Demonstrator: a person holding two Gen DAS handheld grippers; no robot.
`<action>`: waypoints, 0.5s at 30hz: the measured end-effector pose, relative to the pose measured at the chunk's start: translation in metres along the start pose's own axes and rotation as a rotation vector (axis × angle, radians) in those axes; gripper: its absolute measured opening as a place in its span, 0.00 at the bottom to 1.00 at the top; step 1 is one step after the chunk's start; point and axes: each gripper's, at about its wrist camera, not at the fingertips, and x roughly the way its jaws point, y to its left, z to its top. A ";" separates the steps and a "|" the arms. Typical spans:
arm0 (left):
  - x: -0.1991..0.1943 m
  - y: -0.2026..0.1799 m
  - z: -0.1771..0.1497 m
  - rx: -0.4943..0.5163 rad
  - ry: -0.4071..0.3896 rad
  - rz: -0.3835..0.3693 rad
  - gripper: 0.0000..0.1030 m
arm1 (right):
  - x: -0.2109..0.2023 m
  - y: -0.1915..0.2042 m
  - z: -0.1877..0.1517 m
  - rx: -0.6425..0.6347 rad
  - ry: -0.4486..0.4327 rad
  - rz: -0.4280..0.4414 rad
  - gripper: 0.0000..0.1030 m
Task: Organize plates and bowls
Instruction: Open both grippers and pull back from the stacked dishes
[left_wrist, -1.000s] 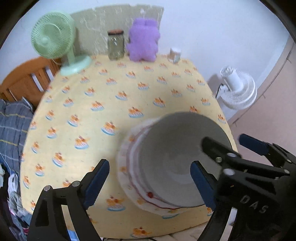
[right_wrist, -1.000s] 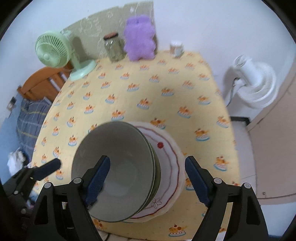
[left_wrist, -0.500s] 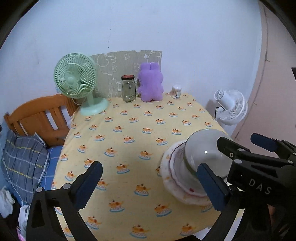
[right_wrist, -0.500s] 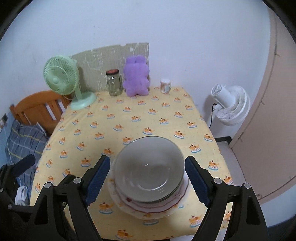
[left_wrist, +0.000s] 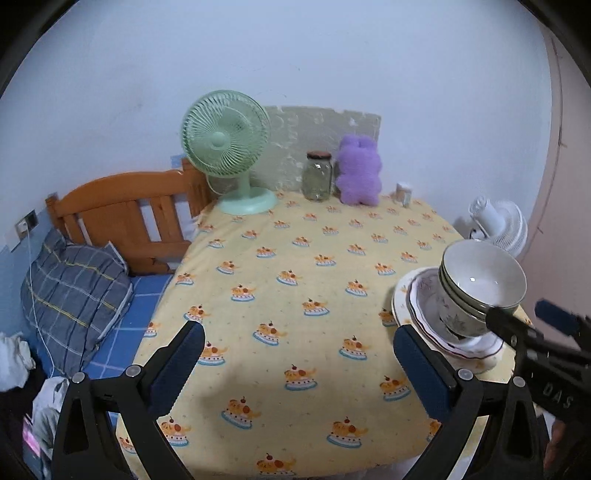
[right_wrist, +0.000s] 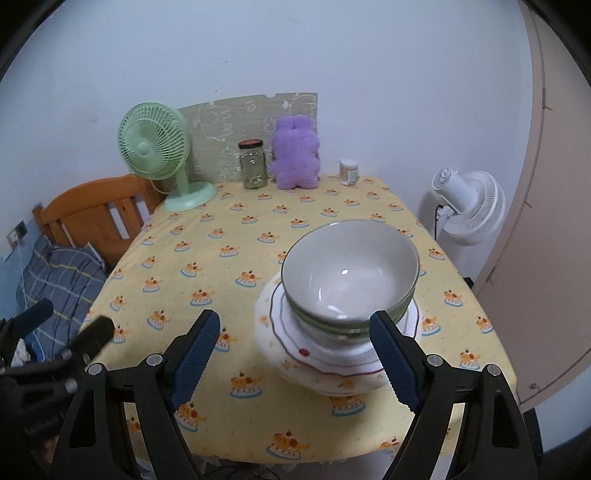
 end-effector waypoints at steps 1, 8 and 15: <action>-0.002 0.001 -0.003 -0.005 -0.020 0.015 1.00 | 0.000 0.001 -0.004 -0.002 0.001 0.000 0.82; -0.011 0.001 -0.021 -0.001 -0.010 0.027 1.00 | -0.010 0.001 -0.025 -0.014 -0.003 -0.006 0.82; -0.019 0.002 -0.027 -0.007 -0.015 0.017 1.00 | -0.018 -0.003 -0.034 0.014 -0.010 -0.008 0.83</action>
